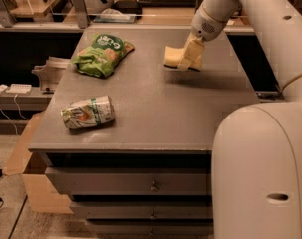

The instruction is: Move sponge near green rice chip bag

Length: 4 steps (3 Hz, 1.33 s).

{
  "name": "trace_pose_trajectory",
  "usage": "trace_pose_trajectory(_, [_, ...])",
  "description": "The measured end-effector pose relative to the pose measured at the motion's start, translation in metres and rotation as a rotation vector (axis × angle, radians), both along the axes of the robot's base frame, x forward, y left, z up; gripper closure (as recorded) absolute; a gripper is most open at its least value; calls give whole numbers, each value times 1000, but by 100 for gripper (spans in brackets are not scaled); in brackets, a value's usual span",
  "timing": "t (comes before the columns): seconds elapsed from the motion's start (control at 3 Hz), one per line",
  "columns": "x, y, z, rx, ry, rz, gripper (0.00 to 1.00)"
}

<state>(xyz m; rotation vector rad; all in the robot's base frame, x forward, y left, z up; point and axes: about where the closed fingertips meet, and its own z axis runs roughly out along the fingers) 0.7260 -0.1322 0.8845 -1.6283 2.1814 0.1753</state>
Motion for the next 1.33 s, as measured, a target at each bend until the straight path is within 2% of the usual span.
trace_pose_trajectory(0.33, [0, 53, -6, -10, 2, 149, 100])
trace_pose_trajectory(0.67, [-4, 125, -14, -33, -6, 338, 100])
trace_pose_trajectory(1.0, [-8, 167, -15, -41, -41, 391, 100])
trace_pose_trajectory(1.33, [-6, 194, -13, -18, -88, 384, 100])
